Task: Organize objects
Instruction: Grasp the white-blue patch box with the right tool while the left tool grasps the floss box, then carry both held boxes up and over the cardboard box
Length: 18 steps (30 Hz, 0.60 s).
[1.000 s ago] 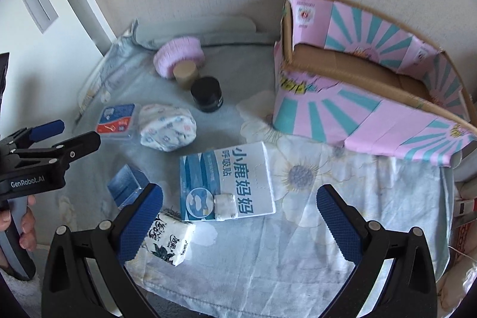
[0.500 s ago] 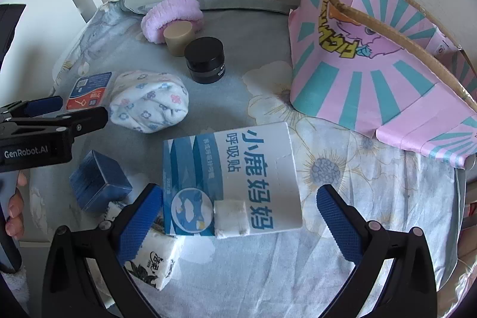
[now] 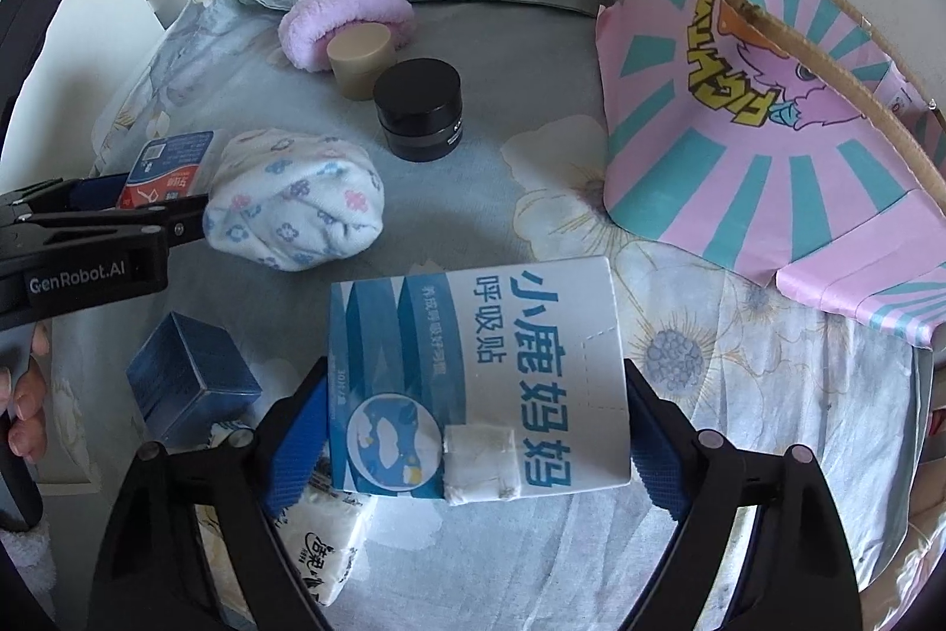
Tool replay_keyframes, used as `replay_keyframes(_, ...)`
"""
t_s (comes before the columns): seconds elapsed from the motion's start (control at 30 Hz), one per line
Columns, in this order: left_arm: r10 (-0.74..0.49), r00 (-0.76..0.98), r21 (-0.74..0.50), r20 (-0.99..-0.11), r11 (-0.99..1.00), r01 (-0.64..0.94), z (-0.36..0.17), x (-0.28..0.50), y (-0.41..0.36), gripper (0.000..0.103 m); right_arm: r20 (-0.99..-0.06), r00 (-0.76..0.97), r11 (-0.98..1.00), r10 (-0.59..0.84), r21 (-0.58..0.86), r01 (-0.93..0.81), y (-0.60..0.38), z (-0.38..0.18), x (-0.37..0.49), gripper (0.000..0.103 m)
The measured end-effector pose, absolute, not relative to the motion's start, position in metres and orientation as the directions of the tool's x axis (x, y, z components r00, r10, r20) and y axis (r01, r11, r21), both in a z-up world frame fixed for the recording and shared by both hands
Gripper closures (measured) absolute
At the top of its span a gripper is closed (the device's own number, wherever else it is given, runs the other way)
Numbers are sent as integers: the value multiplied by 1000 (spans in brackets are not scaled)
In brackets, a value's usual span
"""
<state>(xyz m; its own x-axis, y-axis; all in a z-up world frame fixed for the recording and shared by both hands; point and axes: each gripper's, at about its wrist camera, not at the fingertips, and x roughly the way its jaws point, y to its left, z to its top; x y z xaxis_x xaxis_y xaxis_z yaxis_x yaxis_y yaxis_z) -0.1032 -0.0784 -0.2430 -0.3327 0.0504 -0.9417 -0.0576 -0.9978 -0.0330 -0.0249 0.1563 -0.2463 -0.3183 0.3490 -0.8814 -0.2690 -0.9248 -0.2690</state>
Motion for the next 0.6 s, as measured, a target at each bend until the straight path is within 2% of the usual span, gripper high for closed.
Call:
replay_keyframes(0.37,63,-358,-39,-932,-997,-74,-227,-86,-86,22,-882,-324,-924,341,-251,-290,151,-232,-22,17)
replay_keyframes(0.6,101,-431,-71,-897,-994,-85,-183,-68,-93,22,-868,-357,-922,345,-242,-304,143,-208,-15,17)
